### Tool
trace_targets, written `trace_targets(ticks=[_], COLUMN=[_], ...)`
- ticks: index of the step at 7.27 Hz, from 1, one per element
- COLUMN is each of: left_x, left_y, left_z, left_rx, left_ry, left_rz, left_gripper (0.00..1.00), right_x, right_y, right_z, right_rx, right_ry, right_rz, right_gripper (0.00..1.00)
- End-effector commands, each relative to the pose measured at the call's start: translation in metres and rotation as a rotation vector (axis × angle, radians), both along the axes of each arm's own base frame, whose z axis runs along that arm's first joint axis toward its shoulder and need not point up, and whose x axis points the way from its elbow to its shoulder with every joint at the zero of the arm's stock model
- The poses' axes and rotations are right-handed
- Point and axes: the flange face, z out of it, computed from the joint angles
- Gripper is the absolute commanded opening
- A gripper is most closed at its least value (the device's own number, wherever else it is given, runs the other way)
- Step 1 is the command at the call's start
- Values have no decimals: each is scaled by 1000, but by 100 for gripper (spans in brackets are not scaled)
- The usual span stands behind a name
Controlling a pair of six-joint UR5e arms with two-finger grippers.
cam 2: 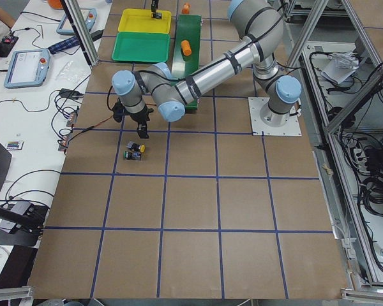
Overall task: Sort buttons by color to trays
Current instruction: 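Release yellow-topped button into yellow tray while left releases its button on belt, then grasp the green-topped button with left gripper while right lifts from tray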
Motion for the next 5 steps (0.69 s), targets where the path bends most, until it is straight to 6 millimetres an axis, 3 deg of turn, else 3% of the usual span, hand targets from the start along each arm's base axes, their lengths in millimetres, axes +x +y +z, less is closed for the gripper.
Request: trace_targets(ticks=[1, 2, 4, 5], left_x=[32, 38, 56, 60], left_y=[-21, -32, -64, -69], left_z=[-42, -52, -35, -54], left_rx=[-17, -21, -67, -49], left_ry=[-4, -7, -31, -19], left_rz=[32, 33, 20, 18], left_gripper=[100, 100, 100, 100], right_x=[5, 8, 10, 9], right_y=[2, 8, 10, 8], right_z=[3, 3, 16, 24], right_rx=[5, 26, 42, 21], right_ry=[-2, -4, -12, -8], right_rz=[-3, -5, 2, 1], right_gripper=[100, 100, 100, 100])
